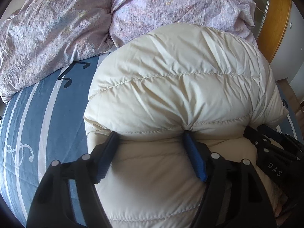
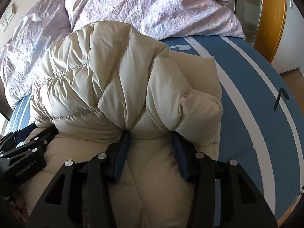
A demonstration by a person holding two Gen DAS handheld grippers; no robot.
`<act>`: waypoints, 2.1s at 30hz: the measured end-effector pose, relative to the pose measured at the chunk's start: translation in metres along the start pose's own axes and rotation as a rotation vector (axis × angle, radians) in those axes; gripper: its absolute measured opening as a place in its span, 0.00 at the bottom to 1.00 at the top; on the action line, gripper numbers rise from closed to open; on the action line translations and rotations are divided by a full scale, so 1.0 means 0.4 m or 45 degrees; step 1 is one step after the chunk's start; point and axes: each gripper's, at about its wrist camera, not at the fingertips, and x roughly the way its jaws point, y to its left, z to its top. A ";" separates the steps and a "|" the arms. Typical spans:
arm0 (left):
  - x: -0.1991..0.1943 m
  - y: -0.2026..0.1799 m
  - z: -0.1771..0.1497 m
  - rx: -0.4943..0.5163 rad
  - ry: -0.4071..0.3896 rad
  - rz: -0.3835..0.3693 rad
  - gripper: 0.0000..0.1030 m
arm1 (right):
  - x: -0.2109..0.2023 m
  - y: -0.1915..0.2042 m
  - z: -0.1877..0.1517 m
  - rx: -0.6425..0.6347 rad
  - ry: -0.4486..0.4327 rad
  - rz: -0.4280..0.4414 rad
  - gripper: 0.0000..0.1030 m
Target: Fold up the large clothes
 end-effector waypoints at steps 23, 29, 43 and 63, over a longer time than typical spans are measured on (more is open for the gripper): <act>0.009 0.003 -0.010 0.020 -0.023 0.010 0.72 | -0.129 0.001 0.071 0.050 -0.212 0.126 0.46; 0.006 0.007 -0.010 0.007 -0.028 -0.013 0.74 | -0.029 -0.031 0.074 0.123 -0.069 -0.011 0.44; 0.008 0.006 -0.014 0.007 -0.061 -0.017 0.77 | 0.002 -0.005 0.024 -0.023 -0.181 -0.107 0.45; 0.008 0.006 -0.036 0.011 -0.147 0.001 0.82 | 0.002 -0.005 0.019 -0.021 -0.202 -0.100 0.46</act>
